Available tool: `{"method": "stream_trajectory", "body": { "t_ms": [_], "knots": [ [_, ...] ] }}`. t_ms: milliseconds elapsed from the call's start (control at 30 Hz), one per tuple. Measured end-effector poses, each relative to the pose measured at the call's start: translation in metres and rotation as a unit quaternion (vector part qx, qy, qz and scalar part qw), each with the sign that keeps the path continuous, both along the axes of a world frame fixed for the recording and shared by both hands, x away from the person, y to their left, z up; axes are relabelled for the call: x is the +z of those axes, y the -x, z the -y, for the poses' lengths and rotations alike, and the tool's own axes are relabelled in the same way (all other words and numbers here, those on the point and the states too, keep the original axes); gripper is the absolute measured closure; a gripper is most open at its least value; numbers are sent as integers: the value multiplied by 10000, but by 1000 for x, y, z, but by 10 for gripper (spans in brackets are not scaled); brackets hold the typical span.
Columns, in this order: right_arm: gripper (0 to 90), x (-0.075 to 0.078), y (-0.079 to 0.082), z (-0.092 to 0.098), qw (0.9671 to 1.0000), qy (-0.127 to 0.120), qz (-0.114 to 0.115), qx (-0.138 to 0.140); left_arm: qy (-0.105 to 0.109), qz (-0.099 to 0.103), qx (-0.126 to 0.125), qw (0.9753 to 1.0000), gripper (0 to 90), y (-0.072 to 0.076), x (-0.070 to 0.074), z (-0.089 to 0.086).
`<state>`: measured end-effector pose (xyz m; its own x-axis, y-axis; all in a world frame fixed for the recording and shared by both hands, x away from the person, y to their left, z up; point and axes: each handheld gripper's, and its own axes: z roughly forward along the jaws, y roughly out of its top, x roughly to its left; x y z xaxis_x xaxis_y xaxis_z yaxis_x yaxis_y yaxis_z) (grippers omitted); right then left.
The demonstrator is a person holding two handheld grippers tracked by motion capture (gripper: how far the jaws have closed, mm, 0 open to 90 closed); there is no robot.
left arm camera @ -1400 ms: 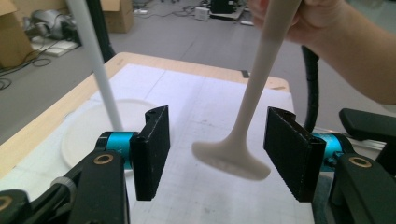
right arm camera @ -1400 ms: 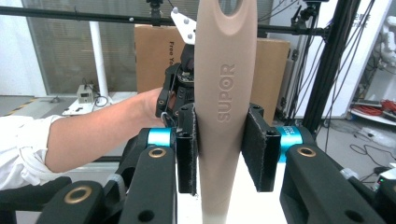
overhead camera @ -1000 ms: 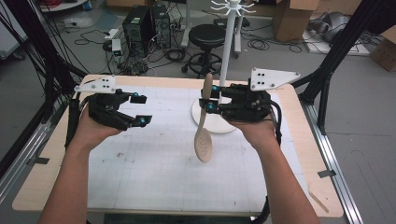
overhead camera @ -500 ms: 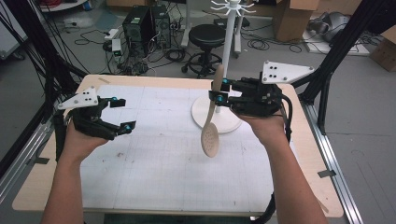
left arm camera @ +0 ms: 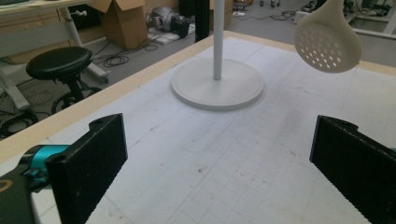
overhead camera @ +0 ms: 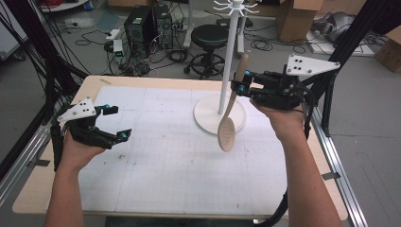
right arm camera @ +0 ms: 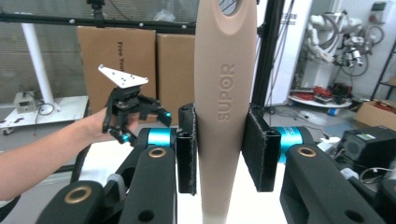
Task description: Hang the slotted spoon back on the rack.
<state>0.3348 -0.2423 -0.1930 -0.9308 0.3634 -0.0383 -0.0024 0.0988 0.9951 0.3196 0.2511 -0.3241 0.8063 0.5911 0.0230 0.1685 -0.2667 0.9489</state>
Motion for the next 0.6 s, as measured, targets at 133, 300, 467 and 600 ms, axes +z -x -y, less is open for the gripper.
{"method": "stream_trajectory", "body": {
  "t_ms": [133, 300, 467, 600],
  "knots": [
    [689, 5, -3, 11, 9999, -24, 9, -138, 30, 2, 22, 10000, 45, 0, -3, -1],
    [689, 7, -6, 23, 9996, -57, -28, -285, 56, 56, 23, 10000, 45, -1, -5, 0],
    [688, 8, -10, 29, 9992, -41, -39, -394, 113, 131, 3, 9998, 45, 0, -3, 0],
    [689, 10, -11, 30, 9990, -17, -41, -442, 117, 156, 20, 9998, 46, 1, -2, -1]
  ]
}}
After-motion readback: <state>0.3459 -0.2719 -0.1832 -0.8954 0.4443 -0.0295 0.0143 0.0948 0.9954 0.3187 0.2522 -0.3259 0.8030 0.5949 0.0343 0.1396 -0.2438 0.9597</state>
